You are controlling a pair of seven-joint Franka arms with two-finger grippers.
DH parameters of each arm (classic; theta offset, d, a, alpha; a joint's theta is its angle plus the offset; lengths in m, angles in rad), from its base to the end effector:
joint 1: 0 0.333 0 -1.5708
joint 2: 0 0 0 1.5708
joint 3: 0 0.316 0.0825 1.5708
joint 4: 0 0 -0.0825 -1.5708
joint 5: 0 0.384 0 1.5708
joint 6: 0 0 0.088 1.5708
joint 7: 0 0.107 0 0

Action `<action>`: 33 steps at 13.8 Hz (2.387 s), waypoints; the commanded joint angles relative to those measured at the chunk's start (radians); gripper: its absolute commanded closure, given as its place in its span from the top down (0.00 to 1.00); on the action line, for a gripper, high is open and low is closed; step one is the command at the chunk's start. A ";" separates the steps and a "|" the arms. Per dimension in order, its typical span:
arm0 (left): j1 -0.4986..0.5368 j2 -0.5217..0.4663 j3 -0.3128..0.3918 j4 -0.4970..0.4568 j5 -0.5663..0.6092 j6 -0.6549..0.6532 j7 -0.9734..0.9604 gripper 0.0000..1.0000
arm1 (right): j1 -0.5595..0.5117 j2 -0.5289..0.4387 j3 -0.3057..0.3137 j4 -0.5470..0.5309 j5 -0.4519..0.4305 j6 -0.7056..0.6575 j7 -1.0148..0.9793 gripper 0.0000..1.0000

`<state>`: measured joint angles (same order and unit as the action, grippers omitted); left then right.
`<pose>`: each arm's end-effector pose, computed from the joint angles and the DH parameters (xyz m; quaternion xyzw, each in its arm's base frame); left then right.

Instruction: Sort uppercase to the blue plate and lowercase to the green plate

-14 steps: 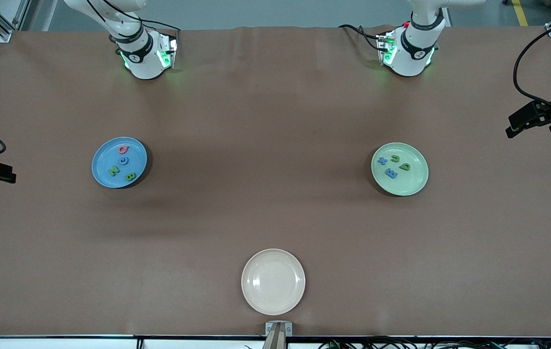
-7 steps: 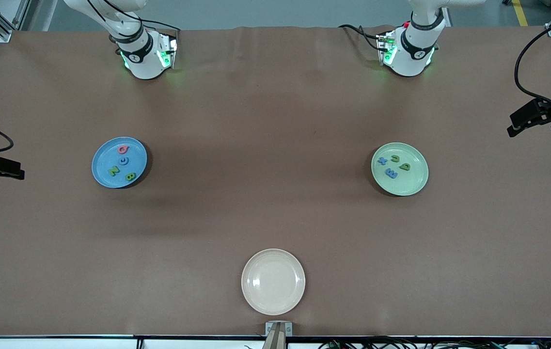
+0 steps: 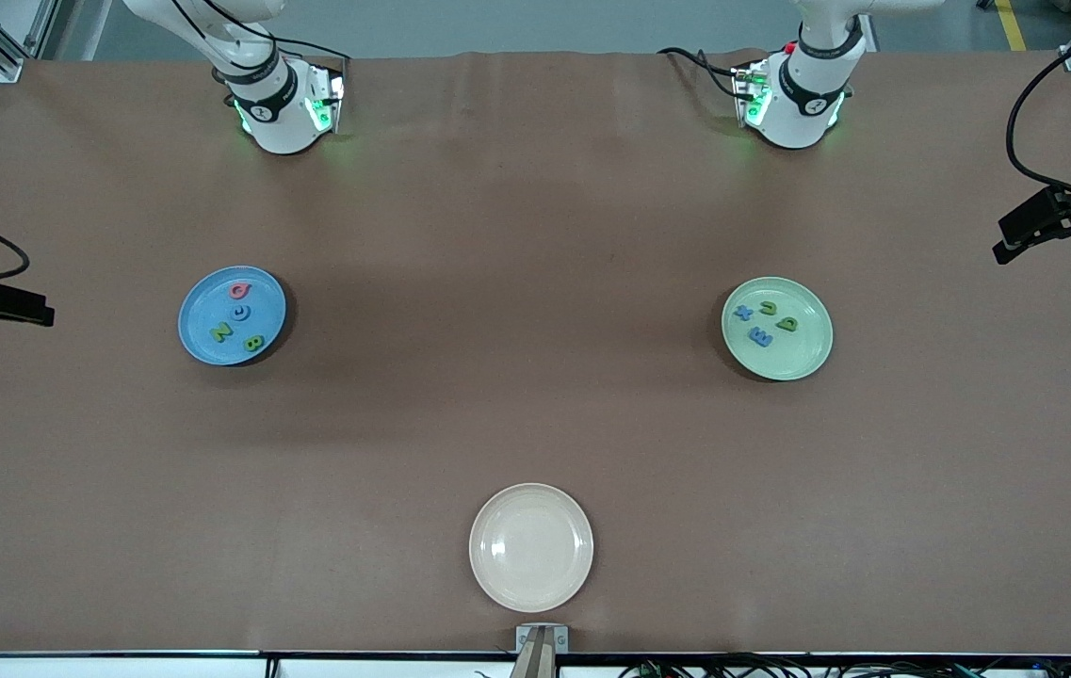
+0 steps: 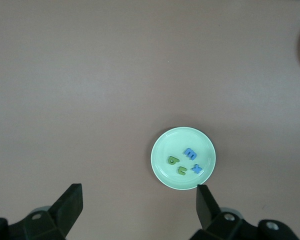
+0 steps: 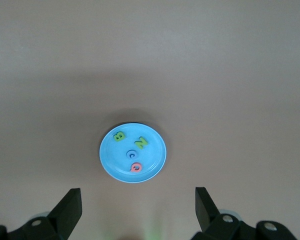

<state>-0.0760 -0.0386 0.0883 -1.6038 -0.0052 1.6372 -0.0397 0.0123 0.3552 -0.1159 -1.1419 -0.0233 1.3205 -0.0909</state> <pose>0.5492 0.0072 0.6361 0.9990 0.0261 0.0359 0.0048 0.6292 -0.0533 0.5917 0.9957 -0.0064 -0.0896 0.0232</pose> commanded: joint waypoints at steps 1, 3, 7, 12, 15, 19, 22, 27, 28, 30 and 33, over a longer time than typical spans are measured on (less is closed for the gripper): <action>-0.001 -0.012 0.005 0.001 -0.004 0.000 0.047 1.00 | 0.009 -0.088 0.005 -0.131 0.019 0.043 0.033 1.00; -0.001 -0.012 0.005 0.001 -0.004 0.000 0.047 1.00 | 0.009 -0.151 0.001 -0.227 0.019 0.107 0.028 1.00; -0.001 -0.009 0.007 0.001 -0.003 0.000 0.047 1.00 | 0.030 -0.248 -0.008 -0.346 0.019 0.167 0.019 1.00; -0.001 0.000 0.007 0.015 -0.001 0.004 0.047 1.00 | 0.074 -0.280 -0.034 -0.355 0.019 0.157 0.019 1.00; -0.001 0.000 0.007 0.015 -0.001 0.004 0.047 1.00 | 0.055 -0.292 -0.039 -0.357 0.019 0.154 0.016 1.00; -0.001 -0.001 0.007 0.015 -0.003 0.003 0.047 1.00 | -0.043 -0.298 0.044 -0.357 0.020 0.151 0.008 1.00; -0.001 -0.001 0.007 0.015 -0.003 0.003 0.047 1.00 | -0.057 -0.300 0.056 -0.357 0.020 0.151 0.008 1.00; -0.001 -0.001 0.007 0.015 -0.003 0.003 0.047 1.00 | -0.048 -0.335 0.056 -0.383 0.022 0.152 0.008 1.00; -0.001 -0.003 0.007 0.015 -0.004 0.003 0.047 1.00 | -0.025 -0.350 0.049 -0.394 0.020 0.152 0.008 1.00; 0.005 -0.003 0.007 0.015 -0.004 0.003 0.047 1.00 | 0.029 -0.364 0.001 -0.397 0.019 0.151 0.010 1.00; 0.005 -0.003 0.007 0.015 -0.004 0.003 0.047 1.00 | 0.005 -0.363 0.002 -0.407 0.020 0.154 0.008 1.00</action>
<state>-0.0735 -0.0385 0.0923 -1.5990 -0.0052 1.6418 -0.0170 0.0233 0.0218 -0.0987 -1.5032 -0.0202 1.4626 -0.0832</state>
